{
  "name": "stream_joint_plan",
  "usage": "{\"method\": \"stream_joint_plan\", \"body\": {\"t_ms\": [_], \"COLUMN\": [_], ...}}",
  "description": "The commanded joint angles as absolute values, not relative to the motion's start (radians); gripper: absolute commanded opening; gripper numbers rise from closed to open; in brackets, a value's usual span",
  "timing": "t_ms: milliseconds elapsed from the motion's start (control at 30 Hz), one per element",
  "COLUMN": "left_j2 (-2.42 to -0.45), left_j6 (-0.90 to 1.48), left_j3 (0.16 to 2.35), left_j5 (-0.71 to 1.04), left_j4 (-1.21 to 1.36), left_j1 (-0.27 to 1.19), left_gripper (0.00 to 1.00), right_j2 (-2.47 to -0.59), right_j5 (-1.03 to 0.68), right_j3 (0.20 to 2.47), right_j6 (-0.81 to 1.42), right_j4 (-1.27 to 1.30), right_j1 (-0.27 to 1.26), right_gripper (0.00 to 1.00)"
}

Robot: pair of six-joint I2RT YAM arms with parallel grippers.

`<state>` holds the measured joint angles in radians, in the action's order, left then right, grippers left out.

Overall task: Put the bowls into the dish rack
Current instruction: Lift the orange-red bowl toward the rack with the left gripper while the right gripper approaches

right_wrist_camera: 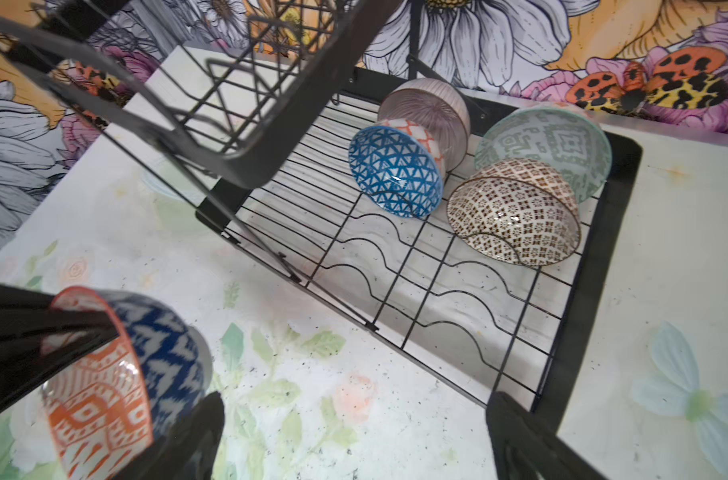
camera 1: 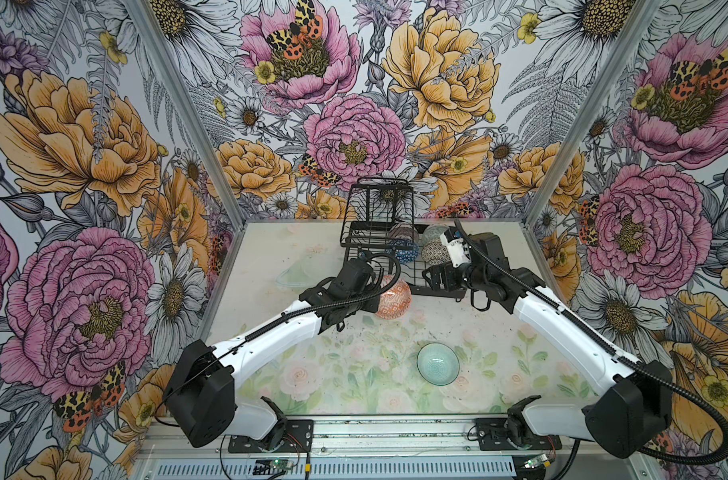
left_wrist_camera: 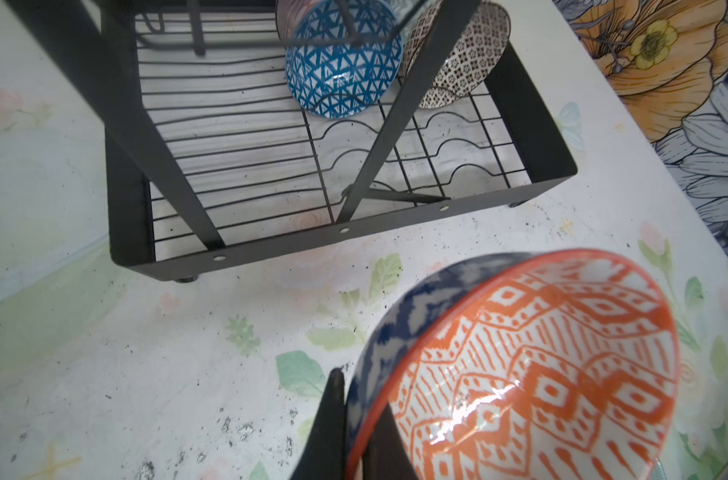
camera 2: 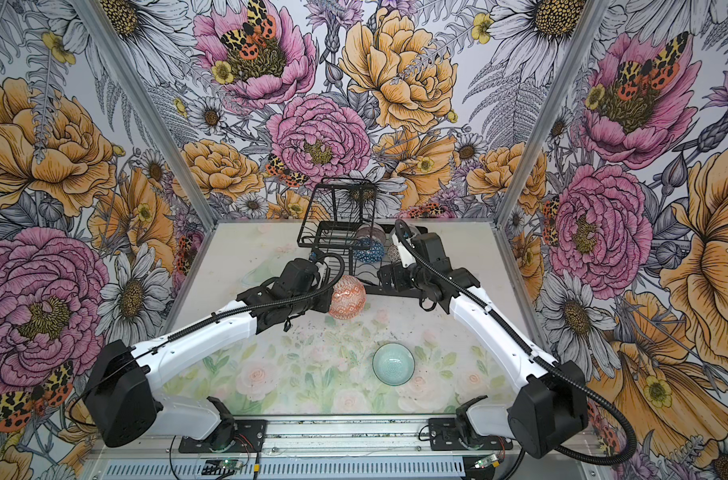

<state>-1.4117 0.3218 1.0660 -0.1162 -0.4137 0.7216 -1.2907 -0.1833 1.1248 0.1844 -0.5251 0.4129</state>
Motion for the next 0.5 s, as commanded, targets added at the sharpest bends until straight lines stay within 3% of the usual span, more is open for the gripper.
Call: {"method": "stream_joint_plan", "body": {"t_ms": [0, 467], "left_j2": [-1.433, -1.476], "left_j6": [0.304, 0.306], "left_j3": [1.123, 1.176], "left_j5": [-0.128, -0.089], "left_j4": [-0.328, -0.282], "left_j1": [0.713, 0.714], "left_gripper": [0.0, 0.0], "right_j2": [-1.239, -1.3], "right_j5": [-0.265, -0.27], "right_j3": [1.083, 1.052], "right_j6": [0.247, 0.365], "right_j4": [-0.444, -0.357], "right_j1": [0.427, 0.494], "right_gripper": [0.99, 0.99]}}
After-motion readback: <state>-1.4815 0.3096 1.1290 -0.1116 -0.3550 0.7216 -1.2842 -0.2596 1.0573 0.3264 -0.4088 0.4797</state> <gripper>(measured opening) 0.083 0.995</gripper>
